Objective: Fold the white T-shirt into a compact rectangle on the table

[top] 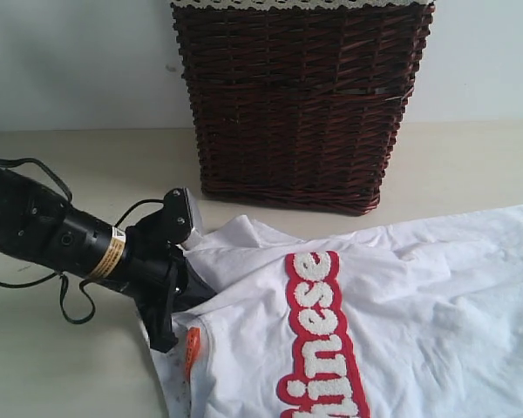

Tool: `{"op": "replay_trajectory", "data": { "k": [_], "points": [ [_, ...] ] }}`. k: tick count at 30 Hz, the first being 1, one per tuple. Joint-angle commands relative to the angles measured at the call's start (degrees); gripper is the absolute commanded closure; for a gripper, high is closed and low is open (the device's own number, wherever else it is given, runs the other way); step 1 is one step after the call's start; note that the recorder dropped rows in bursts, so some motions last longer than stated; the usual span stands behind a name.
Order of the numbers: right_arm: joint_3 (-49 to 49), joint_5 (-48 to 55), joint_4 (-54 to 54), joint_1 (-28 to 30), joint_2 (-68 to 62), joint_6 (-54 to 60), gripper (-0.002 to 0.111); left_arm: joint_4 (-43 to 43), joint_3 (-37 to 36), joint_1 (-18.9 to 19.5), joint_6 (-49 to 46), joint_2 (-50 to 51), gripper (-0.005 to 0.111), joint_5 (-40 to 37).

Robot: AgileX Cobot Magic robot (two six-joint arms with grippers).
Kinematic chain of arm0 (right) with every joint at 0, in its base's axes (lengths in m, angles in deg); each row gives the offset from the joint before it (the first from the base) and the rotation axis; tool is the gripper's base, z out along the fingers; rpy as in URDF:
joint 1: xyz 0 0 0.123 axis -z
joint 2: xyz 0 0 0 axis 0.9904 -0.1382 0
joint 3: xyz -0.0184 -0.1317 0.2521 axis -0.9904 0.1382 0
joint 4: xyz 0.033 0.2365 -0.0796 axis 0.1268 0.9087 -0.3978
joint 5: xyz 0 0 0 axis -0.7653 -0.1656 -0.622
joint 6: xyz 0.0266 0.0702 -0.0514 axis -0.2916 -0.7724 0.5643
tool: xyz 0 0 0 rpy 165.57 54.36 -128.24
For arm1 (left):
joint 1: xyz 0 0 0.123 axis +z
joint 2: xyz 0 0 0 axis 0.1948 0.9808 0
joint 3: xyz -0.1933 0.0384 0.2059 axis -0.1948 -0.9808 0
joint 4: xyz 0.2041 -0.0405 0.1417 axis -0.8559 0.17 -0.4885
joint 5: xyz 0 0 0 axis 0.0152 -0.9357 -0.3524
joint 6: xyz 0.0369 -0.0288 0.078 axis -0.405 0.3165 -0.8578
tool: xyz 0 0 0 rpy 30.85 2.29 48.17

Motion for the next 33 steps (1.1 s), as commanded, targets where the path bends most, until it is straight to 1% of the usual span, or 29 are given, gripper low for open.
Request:
{"op": "replay_trajectory", "data": {
  "k": [1, 3, 7, 11, 13, 16, 18, 19, 23, 30, 33],
  "points": [
    [0.2, -0.3, 0.2, -0.2, 0.0, 0.3, 0.085, -0.9, -4.5, -0.3, 0.1, -0.8, 0.107, 0.5],
    [0.2, -0.3, 0.2, -0.2, 0.0, 0.3, 0.085, -0.9, -5.2, -0.3, 0.0, -1.5, 0.107, 0.6],
    [0.2, -0.3, 0.2, -0.2, 0.0, 0.3, 0.085, -0.9, -3.8, 0.0, 1.5, -4.6, 0.107, 0.5],
    [0.2, -0.3, 0.2, -0.2, 0.0, 0.3, 0.085, -0.9, -1.5, 1.4, 8.2, -10.7, 0.107, 1.3],
    [0.2, -0.3, 0.2, -0.2, 0.0, 0.3, 0.085, -0.9, -0.6, 2.3, 10.8, -13.5, 0.107, 3.2],
    [0.2, -0.3, 0.2, -0.2, 0.0, 0.3, 0.085, -0.4, 1.0, 3.5, 8.1, -14.7, 0.107, 6.3],
    [0.2, -0.3, 0.2, -0.2, 0.0, 0.3, 0.085, -0.7, 2.6, 3.5, 3.7, -12.1, 0.107, 6.3],
    [0.2, -0.3, 0.2, -0.2, 0.0, 0.3, 0.085, -0.9, 3.3, 3.1, 3.0, -10.1, 0.107, 5.7],
    [0.2, -0.3, 0.2, -0.2, 0.0, 0.3, 0.085, -0.9, 6.4, 2.5, 2.9, -2.0, 0.107, -1.6],
    [0.2, -0.3, 0.2, -0.2, 0.0, 0.3, 0.085, -0.9, 13.5, 2.5, 2.4, 6.8, 0.107, -2.7],
    [0.2, -0.3, 0.2, -0.2, 0.0, 0.3, 0.085, -0.9, 15.2, 2.5, 2.6, 9.2, 0.107, -4.8]
  ]
}}
